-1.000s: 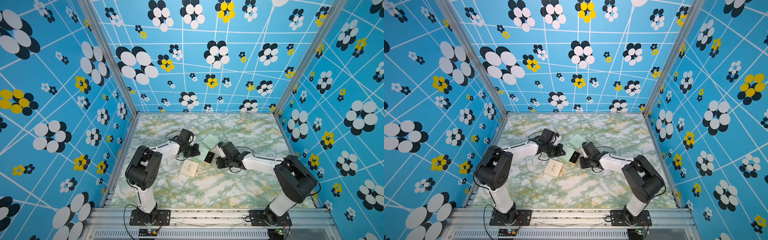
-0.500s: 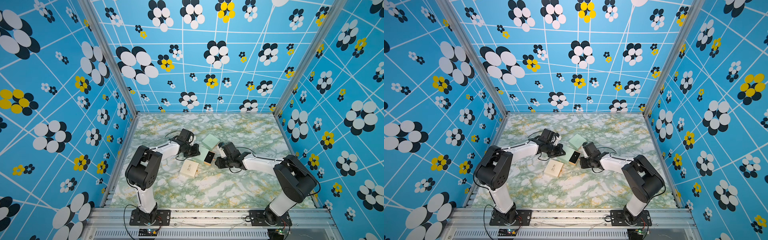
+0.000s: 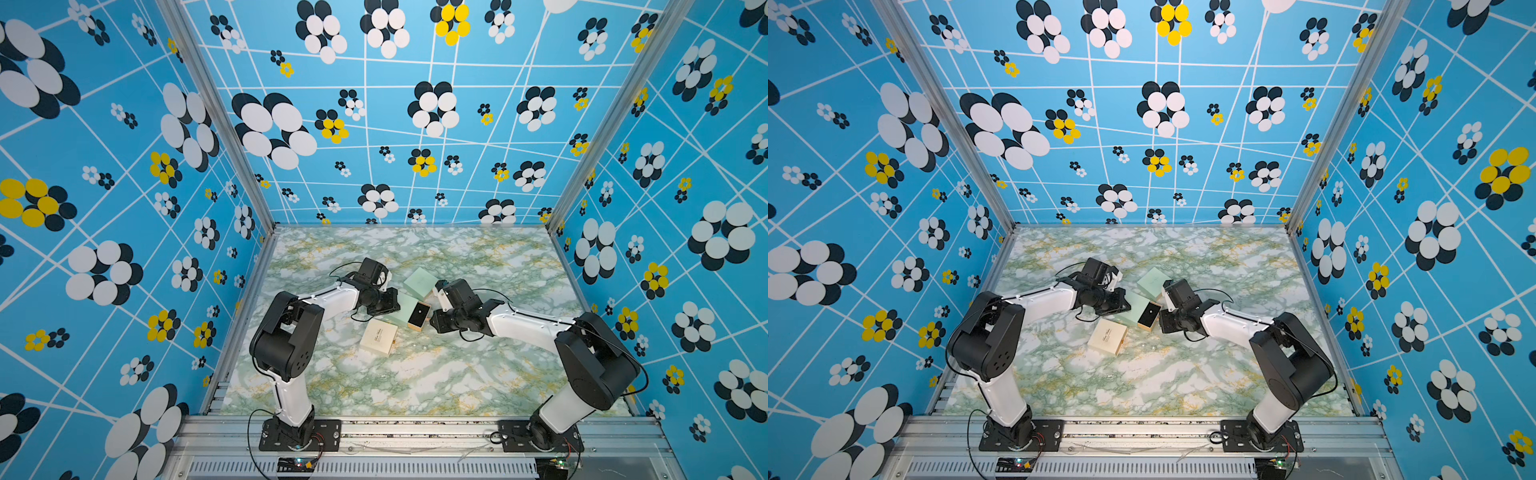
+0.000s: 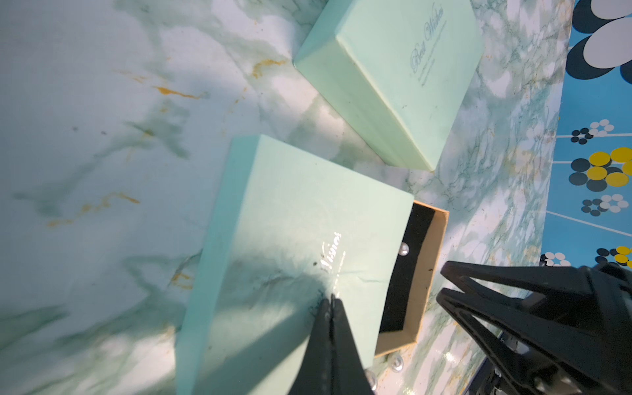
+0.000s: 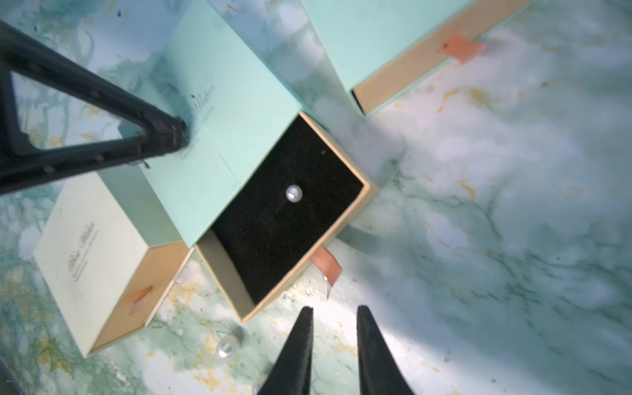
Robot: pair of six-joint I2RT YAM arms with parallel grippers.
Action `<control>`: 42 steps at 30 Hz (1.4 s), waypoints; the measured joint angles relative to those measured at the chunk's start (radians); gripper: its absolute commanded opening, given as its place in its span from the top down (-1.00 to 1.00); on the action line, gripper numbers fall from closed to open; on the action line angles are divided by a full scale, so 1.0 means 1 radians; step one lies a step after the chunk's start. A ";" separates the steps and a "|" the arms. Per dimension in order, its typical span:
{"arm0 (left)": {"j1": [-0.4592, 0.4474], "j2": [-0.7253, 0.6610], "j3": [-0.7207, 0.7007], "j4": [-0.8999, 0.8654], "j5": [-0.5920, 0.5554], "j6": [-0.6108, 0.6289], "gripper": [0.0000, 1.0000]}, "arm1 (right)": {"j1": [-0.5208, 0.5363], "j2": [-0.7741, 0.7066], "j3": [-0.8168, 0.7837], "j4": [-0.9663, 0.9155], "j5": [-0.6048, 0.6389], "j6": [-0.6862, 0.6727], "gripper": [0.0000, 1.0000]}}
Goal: Take out the earrings from the drawer-style jewelry box
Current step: Place the earring at the center of the board, then pick up the earring from the drawer.
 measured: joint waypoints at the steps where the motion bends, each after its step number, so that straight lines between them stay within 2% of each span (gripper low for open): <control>1: 0.000 -0.001 -0.001 0.000 0.000 0.000 1.00 | 0.000 0.000 0.015 -0.006 0.001 -0.008 0.49; 9: 0.000 -0.001 -0.002 0.000 0.000 0.000 1.00 | 0.000 0.034 0.154 -0.056 0.016 -0.067 0.52; 19: 0.000 -0.011 -0.012 -0.001 0.000 0.000 1.00 | 0.021 0.144 0.245 -0.134 0.051 -0.085 0.52; 42: 0.000 -0.014 -0.013 -0.004 -0.007 0.000 1.00 | 0.045 0.237 0.335 -0.181 0.087 -0.081 0.52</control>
